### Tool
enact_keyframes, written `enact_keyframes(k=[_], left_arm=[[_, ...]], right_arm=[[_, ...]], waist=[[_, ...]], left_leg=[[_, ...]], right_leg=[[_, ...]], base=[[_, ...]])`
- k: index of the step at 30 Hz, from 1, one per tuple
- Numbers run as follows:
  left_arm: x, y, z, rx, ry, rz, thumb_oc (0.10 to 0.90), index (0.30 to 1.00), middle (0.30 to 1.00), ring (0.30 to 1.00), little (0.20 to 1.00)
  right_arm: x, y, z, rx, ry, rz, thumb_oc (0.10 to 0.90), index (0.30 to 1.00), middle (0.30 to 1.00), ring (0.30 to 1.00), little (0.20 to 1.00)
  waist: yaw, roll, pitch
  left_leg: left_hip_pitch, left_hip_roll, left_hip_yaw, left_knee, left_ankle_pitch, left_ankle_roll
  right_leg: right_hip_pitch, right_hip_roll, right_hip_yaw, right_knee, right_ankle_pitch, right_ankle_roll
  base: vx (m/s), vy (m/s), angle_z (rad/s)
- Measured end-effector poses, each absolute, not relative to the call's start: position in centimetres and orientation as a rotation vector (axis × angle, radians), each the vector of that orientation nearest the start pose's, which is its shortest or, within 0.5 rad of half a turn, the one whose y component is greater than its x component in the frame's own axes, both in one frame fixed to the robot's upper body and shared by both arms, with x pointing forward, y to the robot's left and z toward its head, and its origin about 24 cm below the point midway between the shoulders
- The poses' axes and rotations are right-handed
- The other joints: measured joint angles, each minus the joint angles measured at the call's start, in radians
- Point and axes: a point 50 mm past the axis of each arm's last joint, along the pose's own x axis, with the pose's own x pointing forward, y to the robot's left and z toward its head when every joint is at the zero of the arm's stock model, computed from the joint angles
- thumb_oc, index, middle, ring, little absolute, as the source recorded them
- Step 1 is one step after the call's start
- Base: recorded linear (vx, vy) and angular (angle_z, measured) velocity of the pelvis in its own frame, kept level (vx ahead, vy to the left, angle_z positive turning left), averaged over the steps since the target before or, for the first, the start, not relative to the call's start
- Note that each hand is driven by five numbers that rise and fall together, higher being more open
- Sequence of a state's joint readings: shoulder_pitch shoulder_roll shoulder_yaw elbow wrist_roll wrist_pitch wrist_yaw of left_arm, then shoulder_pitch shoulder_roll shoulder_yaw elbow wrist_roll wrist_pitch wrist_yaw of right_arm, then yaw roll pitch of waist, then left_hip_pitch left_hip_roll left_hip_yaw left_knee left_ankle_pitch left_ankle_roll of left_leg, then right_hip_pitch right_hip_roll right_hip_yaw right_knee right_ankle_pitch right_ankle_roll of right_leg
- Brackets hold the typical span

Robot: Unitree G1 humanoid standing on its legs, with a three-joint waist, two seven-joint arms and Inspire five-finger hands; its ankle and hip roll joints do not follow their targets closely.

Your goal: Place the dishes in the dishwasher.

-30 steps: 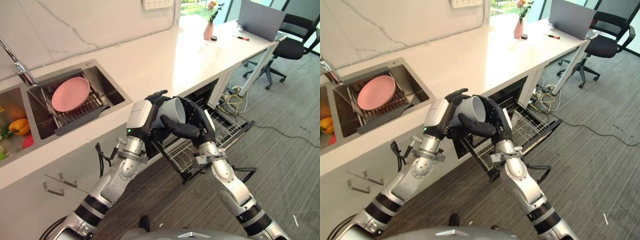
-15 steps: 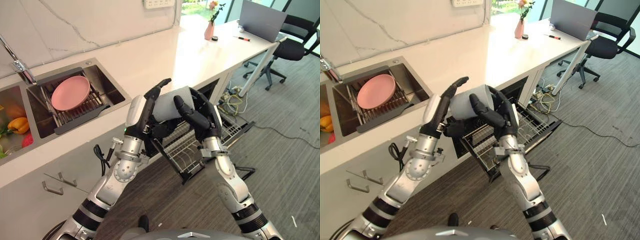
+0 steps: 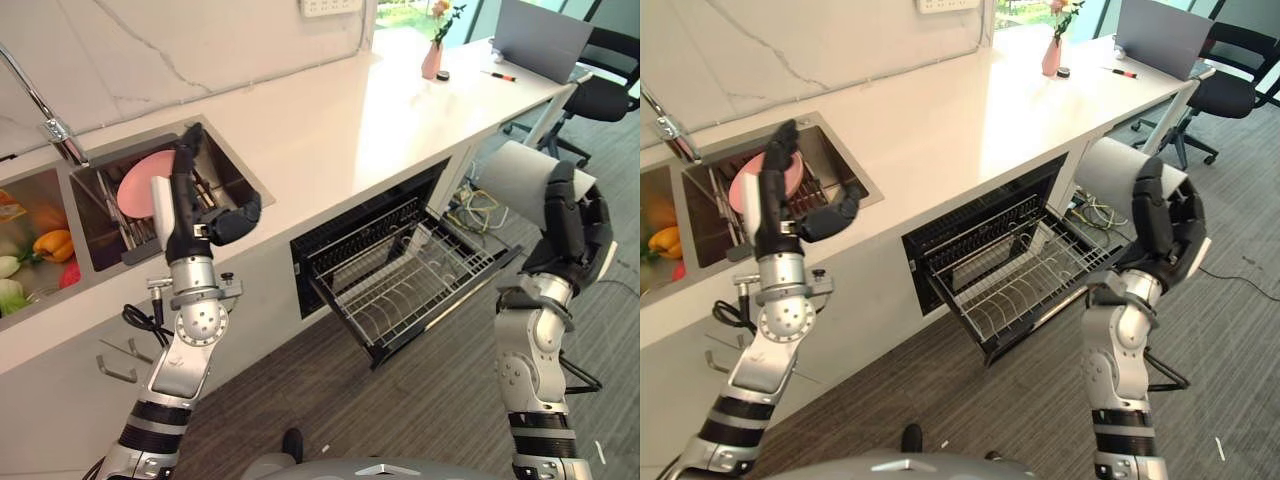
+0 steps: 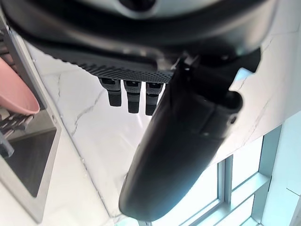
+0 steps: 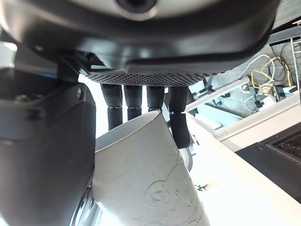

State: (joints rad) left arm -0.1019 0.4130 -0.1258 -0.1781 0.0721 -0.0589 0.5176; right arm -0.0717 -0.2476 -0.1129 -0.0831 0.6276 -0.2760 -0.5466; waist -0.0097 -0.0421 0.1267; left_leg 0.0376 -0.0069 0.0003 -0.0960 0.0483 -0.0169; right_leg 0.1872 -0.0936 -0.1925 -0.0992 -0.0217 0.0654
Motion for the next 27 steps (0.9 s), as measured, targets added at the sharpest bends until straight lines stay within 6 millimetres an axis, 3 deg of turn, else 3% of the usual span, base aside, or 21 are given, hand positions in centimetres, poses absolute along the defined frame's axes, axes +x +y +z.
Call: enact_keyframes(k=[9, 14, 20, 22, 27], left_arm=[[25.0, 16.3, 14.2, 0.064, -0.405, -0.083, 0.800, 0.900, 0.900, 0.900, 0.900], [24.3, 14.8, 13.2, 0.025, -0.342, -0.274, 0.800, 0.900, 0.900, 0.900, 0.900], [22.3, 15.4, 9.6, 0.075, -0.168, -0.363, 0.800, 0.900, 0.900, 0.900, 0.900], [21.1, 16.7, 6.5, 0.072, -0.029, -0.324, 0.800, 0.900, 0.900, 0.900, 0.900], [18.4, 19.3, 1.2, 0.086, 0.253, -0.260, 0.800, 0.900, 0.900, 0.900, 0.900]], right_arm=[[25.4, -27.9, 8.3, -0.100, -0.121, -0.487, 0.400, 0.300, 0.300, 0.300, 0.300], [25.9, -28.7, 6.7, -0.335, 0.037, -0.328, 0.400, 0.300, 0.300, 0.300, 0.300], [26.1, -28.4, 4.8, -0.434, 0.139, -0.245, 0.400, 0.300, 0.300, 0.300, 0.300], [26.7, -28.8, 4.3, -0.519, 0.174, -0.233, 0.400, 0.300, 0.300, 0.300, 0.300], [27.6, -29.6, 4.6, -0.619, 0.197, -0.210, 0.400, 0.300, 0.300, 0.300, 0.300]], waist=[[0.002, -0.008, 0.004], [0.009, -0.021, 0.010], [0.021, -0.029, 0.015], [0.051, -0.032, 0.016], [0.100, -0.044, 0.024]], left_leg=[[-0.007, -0.006, -0.010, 0.000, 0.002, 0.004], [-0.011, -0.009, -0.025, 0.000, 0.004, 0.006], [-0.021, -0.014, -0.042, 0.000, 0.012, 0.015], [-0.032, -0.015, -0.046, 0.000, 0.012, 0.009], [-0.082, -0.015, -0.068, 0.000, 0.024, 0.003]], right_leg=[[-0.001, -0.005, -0.010, 0.000, 0.000, 0.000], [0.001, -0.005, -0.026, 0.000, 0.000, 0.000], [-0.001, -0.006, -0.044, 0.000, 0.000, 0.000], [-0.010, -0.006, -0.050, 0.000, -0.003, 0.005], [-0.048, -0.003, -0.069, 0.000, -0.003, 0.005]], base=[[0.00, -0.003, 0.04], [0.01, 0.003, 0.09], [-0.01, -0.007, 0.08], [-0.05, -0.030, 0.08], [-0.03, -0.022, 0.15]])
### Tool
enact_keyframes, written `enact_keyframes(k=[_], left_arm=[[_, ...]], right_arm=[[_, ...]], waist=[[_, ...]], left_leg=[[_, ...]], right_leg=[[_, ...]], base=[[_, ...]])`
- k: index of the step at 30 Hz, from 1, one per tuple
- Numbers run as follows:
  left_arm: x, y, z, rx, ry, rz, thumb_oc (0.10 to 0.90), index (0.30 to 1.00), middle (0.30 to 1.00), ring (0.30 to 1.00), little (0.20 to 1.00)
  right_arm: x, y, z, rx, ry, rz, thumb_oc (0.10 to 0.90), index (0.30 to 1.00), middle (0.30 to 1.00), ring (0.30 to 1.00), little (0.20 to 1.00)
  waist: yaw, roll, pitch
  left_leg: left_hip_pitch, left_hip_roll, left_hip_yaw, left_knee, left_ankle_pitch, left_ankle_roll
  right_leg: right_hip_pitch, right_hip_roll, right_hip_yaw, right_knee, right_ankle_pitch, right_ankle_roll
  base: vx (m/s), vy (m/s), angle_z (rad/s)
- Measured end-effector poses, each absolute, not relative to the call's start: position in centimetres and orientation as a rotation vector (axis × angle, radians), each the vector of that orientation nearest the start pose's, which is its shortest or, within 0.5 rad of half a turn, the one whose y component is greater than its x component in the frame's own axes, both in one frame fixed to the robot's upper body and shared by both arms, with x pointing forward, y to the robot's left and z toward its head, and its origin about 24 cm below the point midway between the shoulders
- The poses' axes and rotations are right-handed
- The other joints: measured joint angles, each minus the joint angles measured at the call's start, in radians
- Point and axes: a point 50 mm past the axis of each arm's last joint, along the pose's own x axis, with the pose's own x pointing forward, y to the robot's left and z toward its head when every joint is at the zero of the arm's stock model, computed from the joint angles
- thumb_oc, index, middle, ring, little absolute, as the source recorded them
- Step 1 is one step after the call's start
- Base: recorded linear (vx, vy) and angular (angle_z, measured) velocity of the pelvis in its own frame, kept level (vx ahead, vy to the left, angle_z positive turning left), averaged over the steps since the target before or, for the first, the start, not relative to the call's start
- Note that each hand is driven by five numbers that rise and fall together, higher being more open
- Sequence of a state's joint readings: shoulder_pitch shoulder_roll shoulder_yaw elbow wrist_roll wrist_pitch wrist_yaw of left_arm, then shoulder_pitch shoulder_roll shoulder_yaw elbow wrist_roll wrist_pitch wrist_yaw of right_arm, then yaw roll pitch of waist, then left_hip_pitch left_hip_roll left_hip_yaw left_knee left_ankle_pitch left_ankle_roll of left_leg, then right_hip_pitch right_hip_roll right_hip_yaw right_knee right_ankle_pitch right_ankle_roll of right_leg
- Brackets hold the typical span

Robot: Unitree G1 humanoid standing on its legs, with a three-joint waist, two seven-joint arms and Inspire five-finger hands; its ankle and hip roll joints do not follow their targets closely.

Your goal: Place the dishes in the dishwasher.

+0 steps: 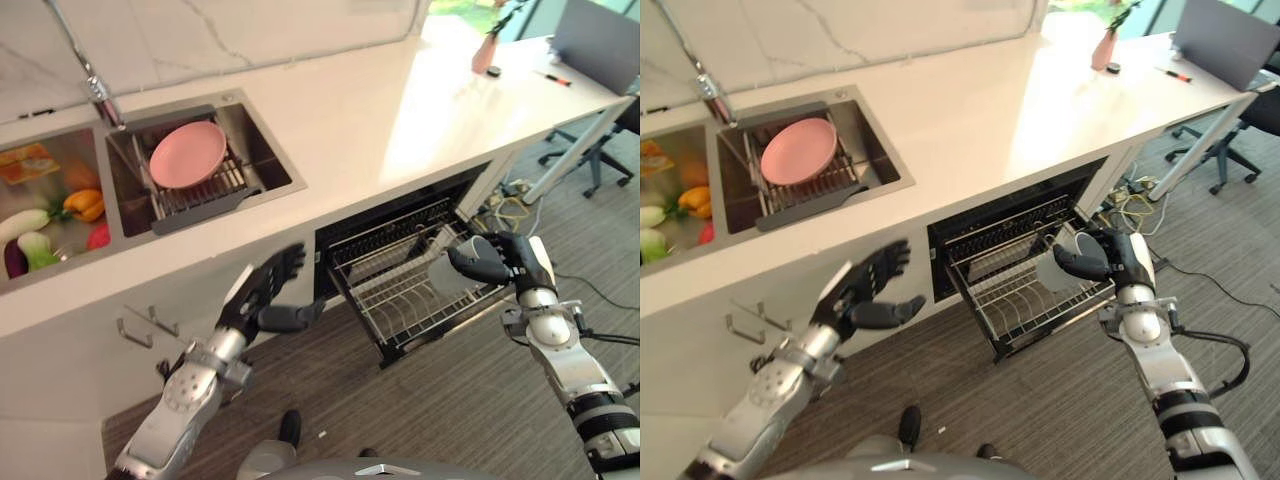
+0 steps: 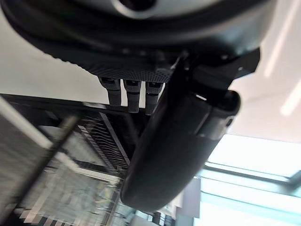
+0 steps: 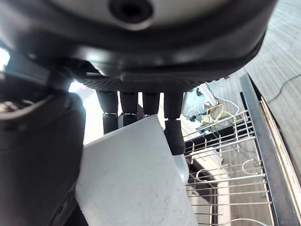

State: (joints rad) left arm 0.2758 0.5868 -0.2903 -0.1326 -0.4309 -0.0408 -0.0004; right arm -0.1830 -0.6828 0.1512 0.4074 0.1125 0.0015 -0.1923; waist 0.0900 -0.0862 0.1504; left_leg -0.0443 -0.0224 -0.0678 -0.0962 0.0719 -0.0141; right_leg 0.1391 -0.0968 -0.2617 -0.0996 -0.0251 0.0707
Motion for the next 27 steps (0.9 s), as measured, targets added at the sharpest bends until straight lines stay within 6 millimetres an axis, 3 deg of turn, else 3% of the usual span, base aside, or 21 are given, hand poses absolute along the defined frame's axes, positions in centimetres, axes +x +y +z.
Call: enact_keyframes(k=[2, 3, 6, 10, 17, 24, 27], left_arm=[[17.0, 20.5, -0.4, 0.107, 0.345, -0.247, 0.800, 0.900, 0.900, 0.900, 0.900], [15.7, 21.4, -2.3, 0.112, 0.442, -0.226, 0.800, 0.900, 0.900, 0.900, 0.900], [14.6, 22.6, -4.6, 0.129, 0.577, -0.194, 0.800, 0.900, 0.900, 0.900, 0.900], [14.2, 22.6, -5.7, 0.156, 0.627, -0.222, 0.800, 0.900, 0.900, 0.900, 0.900], [16.1, 22.8, -6.7, 0.253, 0.607, -0.176, 0.800, 0.900, 0.900, 0.900, 0.900], [16.1, 24.9, -8.4, 0.239, 0.638, 0.103, 0.800, 0.900, 0.900, 0.900, 0.900], [15.9, 25.2, -8.6, 0.254, 0.648, 0.136, 0.800, 0.900, 0.900, 0.900, 0.900]], right_arm=[[28.1, -29.5, 4.6, -0.652, 0.202, -0.201, 0.400, 0.300, 0.300, 0.300, 0.300], [28.8, -29.6, 4.7, -0.739, 0.214, -0.176, 0.400, 0.300, 0.300, 0.300, 0.300], [29.5, -29.6, 5.1, -0.819, 0.213, -0.155, 0.400, 0.300, 0.300, 0.300, 0.300], [31.3, -29.4, 5.9, -0.915, 0.210, -0.130, 0.400, 0.300, 0.300, 0.300, 0.300], [33.2, -29.3, 6.7, -1.032, 0.223, -0.125, 0.400, 0.300, 0.300, 0.300, 0.300], [33.5, -29.3, 6.1, -1.076, 0.258, -0.135, 0.400, 0.300, 0.300, 0.300, 0.300], [33.8, -28.7, 6.0, -1.064, 0.252, -0.137, 0.400, 0.300, 0.300, 0.300, 0.300]], waist=[[0.022, -0.011, 0.007], [0.035, -0.020, 0.017], [0.050, -0.027, 0.034], [0.072, -0.007, 0.066], [0.108, 0.030, 0.148], [0.125, 0.057, 0.203], [0.125, 0.067, 0.218]], left_leg=[[-0.014, -0.001, -0.009, 0.000, 0.002, -0.001], [-0.036, -0.003, -0.024, 0.000, 0.010, 0.001], [-0.070, -0.007, -0.051, 0.006, 0.028, 0.009], [-0.120, -0.015, -0.082, 0.006, 0.053, 0.012], [-0.219, -0.011, -0.108, 0.007, 0.083, 0.000], [-0.278, -0.013, -0.108, 0.007, 0.091, 0.003], [-0.292, -0.012, -0.109, 0.007, 0.093, 0.004]], right_leg=[[-0.010, 0.001, -0.012, 0.000, 0.000, 0.000], [-0.025, 0.002, -0.026, 0.000, 0.000, 0.000], [-0.052, 0.002, -0.045, 0.000, 0.000, 0.000], [-0.089, 0.001, -0.070, 0.000, 0.001, 0.002], [-0.176, 0.013, -0.093, 0.000, 0.018, -0.001], [-0.230, 0.013, -0.105, -0.001, 0.019, 0.002], [-0.242, 0.015, -0.105, 0.000, 0.019, 0.001]], base=[[-0.04, -0.015, 0.21], [-0.04, -0.009, 0.29], [-0.05, -0.002, 0.32], [-0.07, 0.005, 0.25], [-0.08, 0.009, 0.11], [-0.01, 0.012, 0.05], [0.00, 0.000, 0.00]])
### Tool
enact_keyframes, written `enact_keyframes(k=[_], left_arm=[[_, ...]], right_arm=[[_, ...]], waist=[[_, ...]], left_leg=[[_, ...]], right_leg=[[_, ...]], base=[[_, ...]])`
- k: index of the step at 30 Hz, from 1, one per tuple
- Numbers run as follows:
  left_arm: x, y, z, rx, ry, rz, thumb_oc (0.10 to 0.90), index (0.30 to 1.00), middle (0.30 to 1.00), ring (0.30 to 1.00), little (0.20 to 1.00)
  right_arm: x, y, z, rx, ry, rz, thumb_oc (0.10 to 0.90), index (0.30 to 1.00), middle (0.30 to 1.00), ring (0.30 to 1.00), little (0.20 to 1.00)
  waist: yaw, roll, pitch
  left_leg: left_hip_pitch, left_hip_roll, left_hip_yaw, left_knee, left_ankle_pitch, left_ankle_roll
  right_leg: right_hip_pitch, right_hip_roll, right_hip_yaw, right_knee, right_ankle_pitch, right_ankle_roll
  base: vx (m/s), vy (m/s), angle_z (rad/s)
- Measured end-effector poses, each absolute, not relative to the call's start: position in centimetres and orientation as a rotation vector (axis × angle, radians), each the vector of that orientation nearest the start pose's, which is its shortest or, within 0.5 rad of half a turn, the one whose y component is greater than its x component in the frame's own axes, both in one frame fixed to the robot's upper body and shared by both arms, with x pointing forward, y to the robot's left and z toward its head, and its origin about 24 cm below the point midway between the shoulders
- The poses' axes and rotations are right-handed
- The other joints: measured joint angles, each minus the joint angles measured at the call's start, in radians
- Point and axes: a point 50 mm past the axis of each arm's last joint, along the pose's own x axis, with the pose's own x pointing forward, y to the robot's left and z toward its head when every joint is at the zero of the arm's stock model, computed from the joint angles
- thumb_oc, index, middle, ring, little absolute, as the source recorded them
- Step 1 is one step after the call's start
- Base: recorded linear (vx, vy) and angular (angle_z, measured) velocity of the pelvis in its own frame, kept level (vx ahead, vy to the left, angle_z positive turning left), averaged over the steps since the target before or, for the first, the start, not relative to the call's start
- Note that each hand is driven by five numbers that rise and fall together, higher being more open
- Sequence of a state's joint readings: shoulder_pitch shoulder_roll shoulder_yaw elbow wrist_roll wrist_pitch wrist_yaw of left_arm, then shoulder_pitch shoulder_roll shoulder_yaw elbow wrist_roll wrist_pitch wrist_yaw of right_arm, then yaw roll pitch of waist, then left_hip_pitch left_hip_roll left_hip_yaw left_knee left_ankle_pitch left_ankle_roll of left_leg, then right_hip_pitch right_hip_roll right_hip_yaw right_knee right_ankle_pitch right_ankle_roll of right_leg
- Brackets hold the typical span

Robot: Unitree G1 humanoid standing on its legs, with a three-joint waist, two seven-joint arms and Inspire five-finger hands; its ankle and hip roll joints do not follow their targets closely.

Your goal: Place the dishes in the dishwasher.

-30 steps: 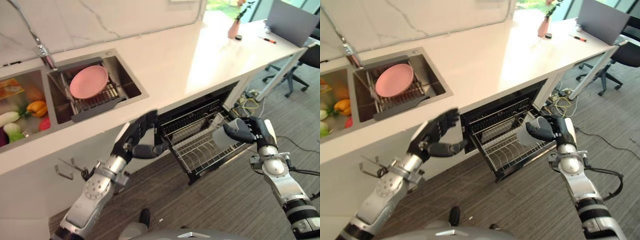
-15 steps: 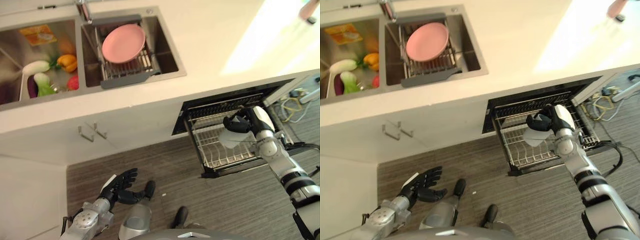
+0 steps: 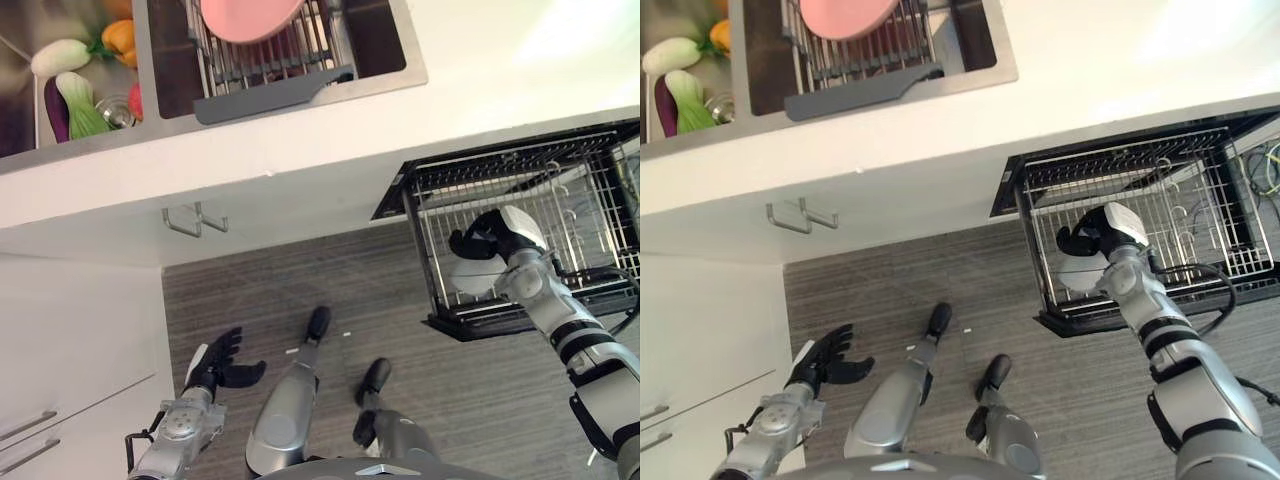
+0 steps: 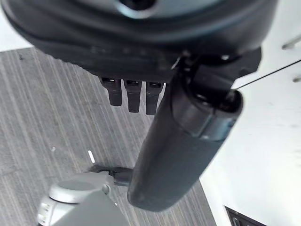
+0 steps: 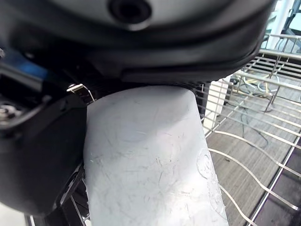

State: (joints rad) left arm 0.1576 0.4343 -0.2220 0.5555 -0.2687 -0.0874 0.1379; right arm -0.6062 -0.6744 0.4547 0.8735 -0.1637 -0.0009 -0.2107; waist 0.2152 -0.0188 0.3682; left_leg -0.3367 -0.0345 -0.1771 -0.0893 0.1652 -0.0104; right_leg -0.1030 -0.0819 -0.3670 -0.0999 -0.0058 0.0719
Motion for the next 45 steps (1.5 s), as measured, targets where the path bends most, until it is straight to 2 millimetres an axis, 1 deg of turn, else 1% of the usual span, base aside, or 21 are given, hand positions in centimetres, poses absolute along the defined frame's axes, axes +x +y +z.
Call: enact_keyframes(k=[3, 4, 5, 7, 9, 13, 14, 16, 17, 18, 20, 23, 25, 26, 31, 34, 38, 42, 43, 44, 45], left_arm=[[15.5, 25.8, -9.5, 0.291, 0.687, 0.179, 0.800, 0.900, 0.900, 0.900, 0.900], [15.6, 25.9, -9.7, 0.294, 0.696, 0.188, 0.800, 0.900, 0.900, 0.900, 0.900], [15.4, 25.9, -9.9, 0.308, 0.708, 0.193, 0.800, 0.900, 0.900, 0.900, 0.900], [15.4, 25.5, -10.5, 0.300, 0.732, 0.214, 0.800, 0.900, 0.900, 0.900, 0.900], [14.8, 24.8, -11.6, 0.280, 0.783, 0.220, 0.800, 0.900, 0.900, 0.900, 0.900], [14.1, 24.4, -12.3, 0.294, 0.833, 0.210, 0.800, 0.900, 0.900, 0.900, 0.900], [14.1, 24.4, -12.4, 0.294, 0.839, 0.214, 0.800, 0.900, 0.900, 0.900, 0.900], [13.8, 25.2, -12.8, 0.310, 0.881, 0.251, 0.800, 0.900, 0.900, 0.900, 0.900], [12.8, 26.1, -13.1, 0.337, 0.928, 0.282, 0.800, 0.900, 0.900, 0.900, 0.900], [11.7, 26.8, -13.5, 0.347, 0.987, 0.314, 0.800, 0.900, 0.900, 0.900, 0.900], [10.3, 27.5, -14.0, 0.362, 1.064, 0.341, 0.800, 0.900, 0.900, 0.900, 0.900], [9.1, 27.7, -14.4, 0.363, 1.123, 0.365, 0.800, 0.900, 0.900, 0.900, 0.900], [8.5, 27.7, -14.6, 0.373, 1.149, 0.357, 0.800, 0.900, 0.900, 0.900, 0.900], [8.3, 27.0, -14.9, 0.368, 1.157, 0.349, 0.800, 0.900, 0.900, 0.900, 0.900], [7.5, 25.6, -15.5, 0.341, 1.181, 0.329, 0.800, 0.900, 0.900, 0.900, 0.900], [7.2, 25.0, -15.8, 0.343, 1.198, 0.303, 0.800, 0.900, 0.900, 0.900, 0.900], [5.9, 24.7, -16.1, 0.346, 1.234, 0.288, 0.800, 0.900, 0.900, 0.900, 0.900], [4.5, 24.5, -16.3, 0.342, 1.266, 0.288, 0.800, 0.900, 0.900, 0.900, 0.900], [4.3, 24.3, -16.4, 0.338, 1.272, 0.286, 0.800, 0.900, 0.900, 0.900, 0.900], [4.3, 24.3, -16.4, 0.338, 1.272, 0.286, 0.800, 0.900, 0.900, 0.900, 0.900], [4.2, 24.4, -16.4, 0.340, 1.273, 0.288, 0.800, 0.900, 0.900, 0.900, 0.900]], right_arm=[[34.5, -27.5, 5.8, -1.029, 0.252, -0.148, 0.400, 0.300, 0.300, 0.300, 0.300], [34.7, -27.4, 6.1, -1.025, 0.240, -0.149, 0.585, 0.578, 0.578, 0.578, 0.578], [34.8, -27.0, 6.2, -1.014, 0.226, -0.154, 0.800, 0.900, 0.900, 0.900, 0.900], [35.1, -26.7, 6.7, -0.976, 0.191, -0.189, 0.800, 0.900, 0.900, 0.900, 0.900], [35.1, -25.7, 8.1, -0.881, 0.091, -0.203, 0.800, 0.900, 0.900, 0.900, 0.900], [34.3, -25.0, 8.5, -0.771, 0.020, -0.197, 0.800, 0.900, 0.900, 0.900, 0.900], [33.8, -24.9, 8.4, -0.736, 0.004, -0.194, 0.800, 0.900, 0.900, 0.900, 0.900], [31.7, -25.1, 6.8, -0.526, 0.001, -0.225, 0.800, 0.900, 0.900, 0.900, 0.900], [30.6, -24.5, 5.2, -0.332, 0.018, -0.261, 0.800, 0.900, 0.900, 0.900, 0.900], [29.8, -23.9, 3.3, -0.214, 0.072, -0.284, 0.800, 0.900, 0.900, 0.900, 0.900], [27.6, -24.2, 0.2, -0.136, 0.194, -0.308, 0.800, 0.900, 0.900, 0.900, 0.900], [24.2, -24.8, -1.7, -0.003, 0.252, -0.369, 0.800, 0.900, 0.900, 0.900, 0.900], [23.5, -24.6, -1.6, 0.037, 0.240, -0.355, 0.800, 0.900, 0.900, 0.900, 0.900], [22.2, -24.4, -0.8, 0.129, 0.177, -0.361, 0.800, 0.900, 0.900, 0.900, 0.900], [20.3, -24.1, -1.5, 0.160, 0.175, -0.326, 0.800, 0.900, 0.900, 0.900, 0.900], [20.1, -24.2, -1.6, 0.153, 0.183, -0.311, 0.800, 0.900, 0.900, 0.900, 0.900], [20.5, -24.1, -1.1, 0.167, 0.169, -0.291, 0.800, 0.900, 0.900, 0.900, 0.900], [21.7, -23.2, 2.3, 0.177, 0.018, -0.239, 0.800, 0.900, 0.900, 0.900, 0.900], [22.2, -22.9, 4.2, 0.183, -0.071, -0.227, 0.800, 0.900, 0.900, 0.900, 0.900], [22.2, -22.9, 4.2, 0.183, -0.071, -0.227, 0.800, 0.900, 0.900, 0.900, 0.900], [22.8, -22.8, 5.4, 0.157, -0.139, -0.225, 0.800, 0.900, 0.900, 0.900, 0.900]], waist=[[0.000, 0.005, 0.003], [0.000, 0.005, 0.003], [0.001, 0.006, 0.003], [0.000, 0.006, 0.003], [-0.005, 0.006, 0.003], [-0.004, 0.003, 0.001], [-0.005, 0.000, -0.001], [-0.004, -0.010, -0.006], [-0.012, -0.030, -0.018], [-0.024, -0.051, -0.038], [-0.053, -0.074, -0.070], [-0.082, -0.084, -0.106], [-0.104, -0.083, -0.121], [-0.117, -0.059, -0.145], [-0.139, -0.023, -0.218], [-0.142, -0.010, -0.233], [-0.140, -0.007, -0.239], [-0.131, -0.008, -0.240], [-0.129, -0.010, -0.241], [-0.129, -0.010, -0.241], [-0.116, -0.018, -0.246]], left_leg=[[0.001, 0.000, 0.002, 0.000, 0.000, 0.000], [0.001, 0.001, 0.002, 0.000, 0.000, 0.000], [0.003, 0.002, 0.002, 0.000, 0.000, 0.000], [0.009, 0.003, 0.005, 0.000, 0.000, 0.000], [0.019, 0.004, 0.007, 0.000, 0.000, 0.000], [0.047, 0.005, 0.007, 0.000, -0.005, -0.007], [0.053, 0.007, 0.009, 0.000, -0.014, -0.019], [0.076, 0.008, 0.009, 0.000, -0.023, -0.024], [0.099, 0.008, 0.020, 0.000, -0.029, -0.026], [0.114, 0.008, 0.034, 0.000, -0.036, -0.031], [0.130, 0.005, 0.048, -0.001, -0.047, -0.034], [0.157, 0.004, 0.076, -0.003, -0.056, -0.020], [0.181, 0.004, 0.098, -0.005, -0.064, -0.013], [0.200, 0.003, 0.113, -0.007, -0.068, -0.009], [0.233, 0.006, 0.136, -0.007, -0.078, 0.002], [0.238, 0.010, 0.137, -0.007, -0.078, 0.002], [0.254, 0.010, 0.137, -0.007, -0.077, 0.000], [0.258, 0.007, 0.129, -0.007, -0.078, 0.001], [0.263, 0.006, 0.124, -0.007, -0.078, 0.002], [0.263, 0.006, 0.124, -0.007, -0.078, 0.002], [0.263, 0.005, 0.121, -0.007, -0.078, 0.002]], right_leg=[[0.000, 0.000, 0.002, 0.000, 0.000, 0.000], [0.000, 0.001, 0.002, 0.000, 0.000, 0.000], [0.002, 0.002, 0.003, 0.000, 0.000, 0.000], [0.006, 0.002, 0.007, 0.000, 0.000, 0.000], [0.014, 0.002, 0.010, 0.000, 0.000, 0.000], [0.043, 0.003, 0.012, 0.000, 0.000, 0.000], [0.048, 0.005, 0.014, 0.000, 0.000, 0.000], [0.074, 0.003, 0.019, 0.001, 0.000, -0.001], [0.092, 0.001, 0.033, 0.001, 0.000, -0.001], [0.101, -0.002, 0.047, 0.000, 0.000, 0.000], [0.115, -0.009, 0.059, 0.000, -0.002, 0.001], [0.129, -0.017, 0.085, 0.000, -0.002, 0.001], [0.142, -0.022, 0.105, 0.000, -0.003, 0.002], [0.160, -0.025, 0.116, 0.000, -0.003, 0.002], [0.188, -0.025, 0.129, 0.000, -0.009, 0.004], [0.192, -0.023, 0.129, -0.001, -0.010, 0.002], [0.211, -0.022, 0.126, 0.000, -0.013, 0.003], [0.220, -0.023, 0.118, 0.000, -0.016, 0.004], [0.226, -0.023, 0.114, 0.000, -0.017, 0.004], [0.226, -0.023, 0.114, 0.000, -0.017, 0.004], [0.227, -0.023, 0.111, 0.000, -0.020, 0.003]], base=[[0.00, 0.000, 0.00], [0.00, 0.000, 0.00], [0.00, 0.000, 0.00], [0.00, 0.004, -0.03], [0.00, 0.001, -0.03], [0.03, -0.005, 0.01], [0.08, -0.008, -0.01], [0.07, 0.006, -0.01], [0.06, 0.016, -0.21], [0.08, 0.012, -0.30], [0.07, 0.025, -0.22], [0.04, 0.031, -0.27], [0.02, 0.039, -0.35], [0.00, 0.018, -0.34], [0.00, 0.008, -0.11], [0.00, 0.000, 0.00], [0.00, 0.000, 0.00], [0.01, -0.008, 0.06], [0.00, -0.003, 0.10], [0.00, -0.003, 0.09], [0.00, -0.025, 0.06]])
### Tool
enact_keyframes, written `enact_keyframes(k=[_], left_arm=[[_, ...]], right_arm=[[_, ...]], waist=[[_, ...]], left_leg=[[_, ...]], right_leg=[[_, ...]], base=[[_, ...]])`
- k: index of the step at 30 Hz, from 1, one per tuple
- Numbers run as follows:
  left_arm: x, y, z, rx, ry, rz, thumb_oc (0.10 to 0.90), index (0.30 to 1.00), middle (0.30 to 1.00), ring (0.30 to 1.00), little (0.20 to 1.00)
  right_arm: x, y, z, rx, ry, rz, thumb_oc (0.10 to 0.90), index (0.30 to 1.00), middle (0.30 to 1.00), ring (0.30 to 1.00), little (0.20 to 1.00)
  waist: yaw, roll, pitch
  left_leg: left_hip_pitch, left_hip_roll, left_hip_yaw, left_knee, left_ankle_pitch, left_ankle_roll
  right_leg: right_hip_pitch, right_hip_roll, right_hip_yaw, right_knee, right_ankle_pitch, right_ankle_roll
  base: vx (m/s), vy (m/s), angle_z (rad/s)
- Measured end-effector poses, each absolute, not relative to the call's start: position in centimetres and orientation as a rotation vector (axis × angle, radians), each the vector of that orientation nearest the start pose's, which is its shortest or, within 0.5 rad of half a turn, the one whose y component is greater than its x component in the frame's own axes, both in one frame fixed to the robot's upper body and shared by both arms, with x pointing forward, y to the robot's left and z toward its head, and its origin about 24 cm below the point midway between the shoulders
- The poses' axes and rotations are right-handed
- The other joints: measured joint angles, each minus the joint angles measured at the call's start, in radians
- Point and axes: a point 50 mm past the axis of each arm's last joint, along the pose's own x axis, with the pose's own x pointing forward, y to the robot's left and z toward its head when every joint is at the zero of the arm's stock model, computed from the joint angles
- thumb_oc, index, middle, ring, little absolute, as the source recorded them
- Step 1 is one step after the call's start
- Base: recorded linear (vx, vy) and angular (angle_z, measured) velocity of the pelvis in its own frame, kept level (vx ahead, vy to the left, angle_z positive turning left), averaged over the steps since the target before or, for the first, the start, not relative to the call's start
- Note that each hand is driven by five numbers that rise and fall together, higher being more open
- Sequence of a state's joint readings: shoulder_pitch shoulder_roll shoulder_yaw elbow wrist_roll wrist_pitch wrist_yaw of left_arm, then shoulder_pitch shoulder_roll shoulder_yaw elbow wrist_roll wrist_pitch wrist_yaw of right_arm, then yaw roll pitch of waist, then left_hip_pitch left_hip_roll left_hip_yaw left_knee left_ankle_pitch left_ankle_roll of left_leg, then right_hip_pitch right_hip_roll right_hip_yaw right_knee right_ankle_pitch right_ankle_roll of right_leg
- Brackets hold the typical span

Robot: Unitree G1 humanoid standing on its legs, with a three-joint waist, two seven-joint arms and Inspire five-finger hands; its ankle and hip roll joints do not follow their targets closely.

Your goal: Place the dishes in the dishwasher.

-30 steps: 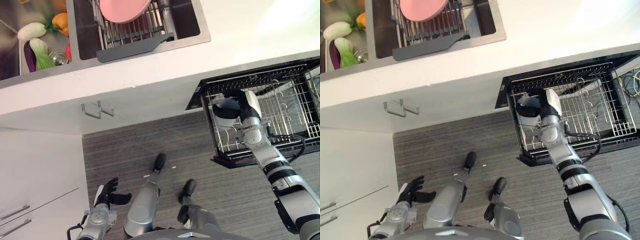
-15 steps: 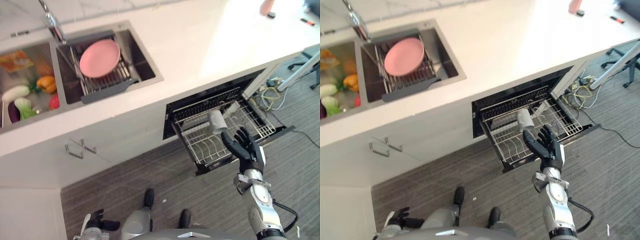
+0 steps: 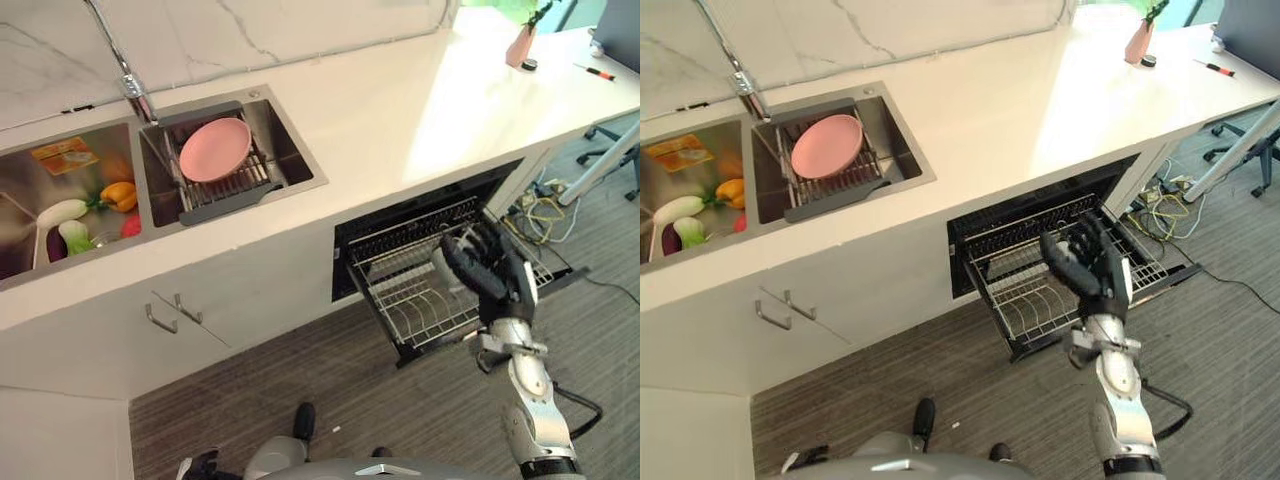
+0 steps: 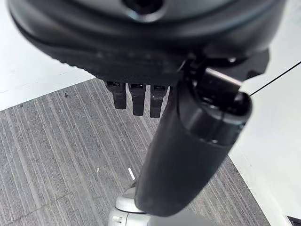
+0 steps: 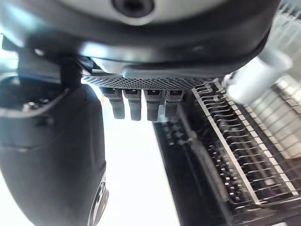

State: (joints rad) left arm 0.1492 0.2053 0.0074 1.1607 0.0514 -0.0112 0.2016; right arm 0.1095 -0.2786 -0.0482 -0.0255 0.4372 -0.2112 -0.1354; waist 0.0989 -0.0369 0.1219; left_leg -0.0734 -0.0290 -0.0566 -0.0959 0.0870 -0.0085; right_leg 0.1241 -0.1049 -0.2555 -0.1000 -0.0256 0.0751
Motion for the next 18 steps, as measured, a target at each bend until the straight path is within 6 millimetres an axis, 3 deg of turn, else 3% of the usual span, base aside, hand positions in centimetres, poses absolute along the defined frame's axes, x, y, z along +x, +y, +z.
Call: enact_keyframes(k=[6, 8, 9, 10, 12, 13, 14, 15, 18], left_arm=[[4.0, 24.1, -16.4, 0.339, 1.274, 0.305, 0.800, 0.900, 0.900, 0.900, 0.900], [4.2, 24.0, -16.4, 0.339, 1.265, 0.308, 0.800, 0.900, 0.900, 0.900, 0.900], [4.9, 23.7, -16.4, 0.339, 1.247, 0.301, 0.800, 0.900, 0.900, 0.900, 0.900], [6.6, 23.1, -16.3, 0.329, 1.210, 0.289, 0.800, 0.900, 0.900, 0.900, 0.900], [8.0, 22.4, -16.2, 0.312, 1.178, 0.276, 0.800, 0.900, 0.900, 0.900, 0.900], [7.8, 22.5, -16.3, 0.313, 1.193, 0.281, 0.800, 0.900, 0.900, 0.900, 0.900], [7.4, 22.6, -16.3, 0.318, 1.208, 0.286, 0.800, 0.900, 0.900, 0.900, 0.900], [6.7, 22.7, -16.4, 0.316, 1.227, 0.296, 0.800, 0.900, 0.900, 0.900, 0.900], [5.0, 22.5, -16.8, 0.313, 1.289, 0.297, 0.800, 0.900, 0.900, 0.900, 0.900]], right_arm=[[22.9, -22.8, 7.3, 0.095, -0.236, -0.251, 0.800, 0.900, 0.900, 0.900, 0.900], [22.9, -23.3, 7.7, 0.053, -0.249, -0.272, 0.800, 0.900, 0.900, 0.900, 0.900], [22.8, -24.0, 7.9, 0.044, -0.259, -0.303, 0.800, 0.900, 0.900, 0.900, 0.900], [22.5, -25.3, 8.4, 0.033, -0.278, -0.368, 0.800, 0.900, 0.900, 0.900, 0.900], [23.0, -26.1, 9.5, 0.029, -0.322, -0.415, 0.800, 0.900, 0.900, 0.900, 0.900], [23.7, -25.6, 10.2, 0.044, -0.351, -0.406, 0.800, 0.900, 0.900, 0.900, 0.900], [24.2, -25.1, 10.7, 0.051, -0.371, -0.388, 0.800, 0.900, 0.900, 0.900, 0.900], [24.6, -24.5, 11.0, 0.049, -0.386, -0.364, 0.800, 0.900, 0.900, 0.900, 0.900], [24.8, -23.5, 10.7, 0.024, -0.378, -0.321, 0.800, 0.900, 0.900, 0.900, 0.900]], waist=[[0.011, 0.001, -0.002], [0.020, 0.003, 0.005], [0.018, 0.012, 0.011], [0.001, 0.023, 0.017], [0.033, 0.046, 0.037], [0.043, 0.048, 0.039], [0.045, 0.044, 0.041], [0.052, 0.036, 0.042], [0.047, 0.018, 0.040]], left_leg=[[-0.019, -0.004, -0.006, 0.000, 0.001, -0.001], [-0.052, -0.016, -0.033, 0.035, 0.009, -0.018], [-0.089, -0.037, -0.029, 0.057, 0.028, -0.036], [-0.145, -0.042, 0.048, 0.086, 0.017, -0.135], [-0.182, 0.004, 0.225, 0.122, -0.030, -0.080], [-0.192, 0.044, 0.373, 0.150, -0.043, -0.062], [-0.193, 0.071, 0.447, 0.165, -0.046, -0.057], [-0.173, 0.064, 0.437, 0.151, -0.038, -0.045], [-0.072, -0.016, 0.389, 0.033, -0.016, 0.058]], right_leg=[[0.005, -0.001, -0.046, 0.000, -0.005, 0.004], [0.001, 0.000, -0.080, -0.001, -0.013, 0.006], [0.002, -0.002, -0.124, 0.000, -0.015, 0.008], [0.002, -0.020, -0.209, -0.003, -0.021, 0.009], [0.001, -0.015, -0.250, 0.001, -0.025, 0.007], [-0.001, -0.023, -0.271, -0.002, -0.029, 0.005], [0.002, -0.031, -0.281, 0.001, -0.030, 0.013], [0.014, -0.042, -0.283, 0.002, -0.031, 0.034], [0.073, -0.093, -0.303, 0.024, -0.038, 0.061]], base=[[-0.03, -0.023, 0.22], [-0.12, -0.016, 0.57], [-0.11, 0.000, 1.49], [-0.01, 0.028, 1.64], [0.08, 0.092, 1.02], [0.22, 0.195, 0.38], [0.28, 0.220, 0.30], [0.26, 0.212, 0.30], [0.21, 0.189, 0.35]])
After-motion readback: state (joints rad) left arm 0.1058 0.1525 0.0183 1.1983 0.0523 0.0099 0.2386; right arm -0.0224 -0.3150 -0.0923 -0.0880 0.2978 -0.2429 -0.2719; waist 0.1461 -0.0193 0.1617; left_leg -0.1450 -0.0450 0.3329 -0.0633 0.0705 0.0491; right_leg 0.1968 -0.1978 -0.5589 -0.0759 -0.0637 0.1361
